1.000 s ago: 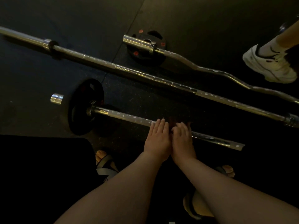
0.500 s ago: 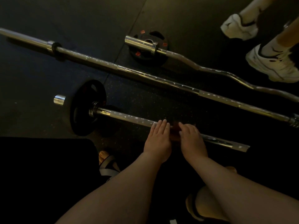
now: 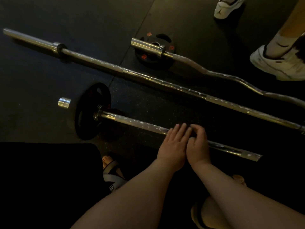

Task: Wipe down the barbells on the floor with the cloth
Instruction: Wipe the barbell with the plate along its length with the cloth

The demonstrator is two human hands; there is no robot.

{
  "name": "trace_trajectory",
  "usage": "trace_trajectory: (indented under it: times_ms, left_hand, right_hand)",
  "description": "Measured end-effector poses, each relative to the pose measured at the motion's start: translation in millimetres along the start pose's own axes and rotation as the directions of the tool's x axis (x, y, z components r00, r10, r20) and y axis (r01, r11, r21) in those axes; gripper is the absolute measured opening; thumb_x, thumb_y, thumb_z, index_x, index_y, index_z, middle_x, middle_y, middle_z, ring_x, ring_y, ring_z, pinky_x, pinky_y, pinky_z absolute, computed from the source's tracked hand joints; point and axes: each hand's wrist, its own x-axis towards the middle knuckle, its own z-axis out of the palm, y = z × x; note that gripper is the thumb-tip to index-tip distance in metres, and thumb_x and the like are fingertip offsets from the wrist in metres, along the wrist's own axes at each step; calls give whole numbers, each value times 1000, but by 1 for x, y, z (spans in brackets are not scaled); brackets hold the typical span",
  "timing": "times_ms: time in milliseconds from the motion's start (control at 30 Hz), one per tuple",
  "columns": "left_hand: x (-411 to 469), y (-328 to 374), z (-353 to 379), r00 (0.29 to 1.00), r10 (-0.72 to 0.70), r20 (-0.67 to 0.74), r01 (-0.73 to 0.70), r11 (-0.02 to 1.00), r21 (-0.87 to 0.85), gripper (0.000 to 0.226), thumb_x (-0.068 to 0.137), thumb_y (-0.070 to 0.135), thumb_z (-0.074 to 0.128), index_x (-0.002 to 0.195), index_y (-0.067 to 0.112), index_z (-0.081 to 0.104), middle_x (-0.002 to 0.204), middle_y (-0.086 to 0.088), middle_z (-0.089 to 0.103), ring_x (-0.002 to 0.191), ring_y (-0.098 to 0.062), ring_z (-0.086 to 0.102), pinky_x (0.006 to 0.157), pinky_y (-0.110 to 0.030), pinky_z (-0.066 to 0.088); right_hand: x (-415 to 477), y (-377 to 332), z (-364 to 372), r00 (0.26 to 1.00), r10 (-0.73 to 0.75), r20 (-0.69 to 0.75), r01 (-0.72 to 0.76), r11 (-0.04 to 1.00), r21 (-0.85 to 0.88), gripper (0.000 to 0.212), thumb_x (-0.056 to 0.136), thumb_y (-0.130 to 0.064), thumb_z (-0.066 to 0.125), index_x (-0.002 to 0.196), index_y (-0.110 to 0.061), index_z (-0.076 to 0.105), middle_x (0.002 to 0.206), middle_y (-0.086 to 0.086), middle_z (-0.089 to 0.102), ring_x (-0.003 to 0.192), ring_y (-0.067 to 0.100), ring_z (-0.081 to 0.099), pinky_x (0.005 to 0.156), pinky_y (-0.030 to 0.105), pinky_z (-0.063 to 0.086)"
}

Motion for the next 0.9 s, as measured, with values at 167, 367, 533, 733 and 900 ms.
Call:
trace_trajectory:
  times_ms: [167, 367, 533, 733, 900]
  left_hand:
    - [5, 1, 14, 999, 27, -21, -26, 999, 34, 75, 98, 40, 50, 160, 23, 10, 169, -2, 4, 152, -30, -20, 125, -54, -2]
    - [-9, -23, -4, 928, -329, -174, 308, 941, -137, 65, 99, 33, 51, 157, 22, 22, 167, 1, 13, 148, -17, -21, 124, -43, -8]
    - [0, -3, -5, 905, -400, -146, 358, 901, -247, 51, 105, 39, 29, 151, 18, 34, 166, 0, 17, 154, -21, -12, 123, -49, -12]
    - [-4, -23, -21, 853, -475, -215, 382, 850, -363, 36, 106, 32, 39, 140, 23, 46, 154, 3, 39, 154, -15, 11, 125, -42, -3]
    - [-1, -33, -31, 665, -719, -205, 524, 643, -558, 33, 106, 27, 39, 136, 20, 50, 154, 0, 39, 155, -19, 9, 126, -50, 8]
  right_hand:
    - [5, 2, 1, 999, -14, 35, 16, 998, -60, 32, 109, -21, 35, 130, -30, 56, 127, -18, 49, 113, -1, 49, 90, 13, 37]
    - [6, 8, 5, 981, -104, 163, 169, 868, -466, 41, 108, -26, 36, 147, -21, 46, 155, -3, 43, 144, 15, 36, 122, 36, 27]
    - [3, 14, 15, 975, -138, 172, 218, 709, -671, 45, 107, -29, 39, 151, -20, 40, 159, -2, 40, 151, 13, 27, 127, 35, 9]
    - [8, 14, 10, 979, -123, 164, 201, 737, -645, 45, 108, -27, 36, 153, -19, 39, 160, -1, 39, 151, 15, 27, 124, 32, 7]
    - [5, 9, 15, 980, -91, 179, 184, 759, -624, 46, 110, -29, 30, 155, -19, 36, 161, -1, 36, 152, 16, 23, 125, 32, 4]
